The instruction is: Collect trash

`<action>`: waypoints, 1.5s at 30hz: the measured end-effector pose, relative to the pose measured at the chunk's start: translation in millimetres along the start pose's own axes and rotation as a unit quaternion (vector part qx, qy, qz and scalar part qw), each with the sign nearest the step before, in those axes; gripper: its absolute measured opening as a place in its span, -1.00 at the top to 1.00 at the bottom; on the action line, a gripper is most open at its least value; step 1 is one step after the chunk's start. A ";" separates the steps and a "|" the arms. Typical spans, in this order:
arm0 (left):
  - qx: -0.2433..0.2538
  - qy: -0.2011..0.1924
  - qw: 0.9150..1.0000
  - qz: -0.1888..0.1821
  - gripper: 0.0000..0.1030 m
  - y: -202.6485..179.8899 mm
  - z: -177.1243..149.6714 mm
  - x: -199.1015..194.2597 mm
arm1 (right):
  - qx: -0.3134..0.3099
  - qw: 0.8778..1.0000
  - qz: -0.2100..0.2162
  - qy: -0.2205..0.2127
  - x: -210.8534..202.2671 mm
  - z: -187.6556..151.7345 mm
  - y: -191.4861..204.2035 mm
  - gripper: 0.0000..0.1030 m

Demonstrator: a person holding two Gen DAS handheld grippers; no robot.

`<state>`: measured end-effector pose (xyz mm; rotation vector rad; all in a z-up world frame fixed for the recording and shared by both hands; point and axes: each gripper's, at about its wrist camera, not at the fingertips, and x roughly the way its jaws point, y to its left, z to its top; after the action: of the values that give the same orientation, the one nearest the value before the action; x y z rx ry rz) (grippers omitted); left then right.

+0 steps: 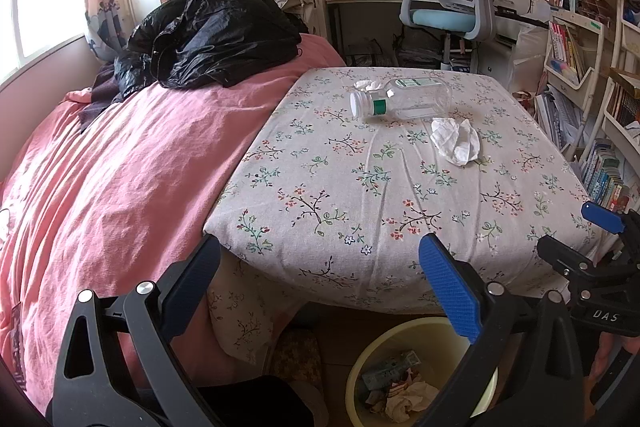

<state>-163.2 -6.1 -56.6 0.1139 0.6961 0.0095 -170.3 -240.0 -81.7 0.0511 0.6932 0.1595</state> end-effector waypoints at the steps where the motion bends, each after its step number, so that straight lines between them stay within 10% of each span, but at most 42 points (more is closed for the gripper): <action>1: 0.000 0.000 1.000 0.000 -0.86 -0.4 -0.5 0.1 | 0.000 1.000 0.000 0.001 0.4 -0.4 -0.3 -0.81; 32: -0.020 0.004 1.000 -0.014 -0.86 8.9 3.9 2.2 | -0.003 1.000 0.003 -0.003 -0.3 -1.0 -0.1 -0.81; 45: -0.019 0.002 1.000 -0.022 -0.86 24.4 62.3 31.6 | -0.008 0.999 0.036 0.014 17.6 47.2 3.0 -0.81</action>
<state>-98.4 13.3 -26.8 0.0630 0.7009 -0.0193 -127.1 -233.8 -56.2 0.0585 0.7188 0.2349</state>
